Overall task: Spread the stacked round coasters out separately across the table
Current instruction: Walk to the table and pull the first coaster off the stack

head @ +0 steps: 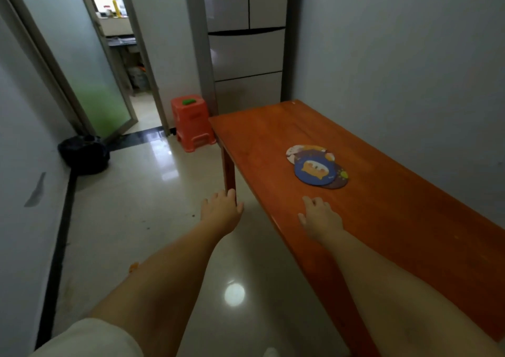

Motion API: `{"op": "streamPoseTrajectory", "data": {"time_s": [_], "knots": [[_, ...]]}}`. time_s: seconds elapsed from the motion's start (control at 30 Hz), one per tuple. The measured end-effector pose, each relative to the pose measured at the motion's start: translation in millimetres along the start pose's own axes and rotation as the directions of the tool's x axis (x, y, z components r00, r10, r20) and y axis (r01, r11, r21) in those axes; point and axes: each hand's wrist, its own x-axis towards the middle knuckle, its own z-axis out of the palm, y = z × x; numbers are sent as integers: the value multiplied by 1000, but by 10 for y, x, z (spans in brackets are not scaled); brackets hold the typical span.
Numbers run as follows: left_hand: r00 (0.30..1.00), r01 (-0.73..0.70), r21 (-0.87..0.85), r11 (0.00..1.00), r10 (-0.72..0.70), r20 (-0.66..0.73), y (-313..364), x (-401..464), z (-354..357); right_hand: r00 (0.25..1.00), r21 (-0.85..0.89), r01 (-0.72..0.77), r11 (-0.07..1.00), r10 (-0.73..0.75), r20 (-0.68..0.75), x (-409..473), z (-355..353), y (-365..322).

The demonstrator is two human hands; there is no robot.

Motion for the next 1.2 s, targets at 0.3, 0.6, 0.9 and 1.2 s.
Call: {"op": "streamPoseTrajectory", "data": {"time_s": [0.3,0.6,0.9,1.2], "knots": [[984,-132,-95,987,142,107,686,1815,-94,988,26,-141,990,140,60,1536,-268,411],[874,-305,-138,942,335,353,1337,3155,464,862,215,-507,834,492,125,2371,-143,841],[656,-372,-312,874,485,578,1799,3828,893,641,420,-749,512,720,266,2684,147,979],[721,-101,-362,927,318,615,1989,3963,1121,481,495,-816,299,827,292,2934,353,1007]]}}
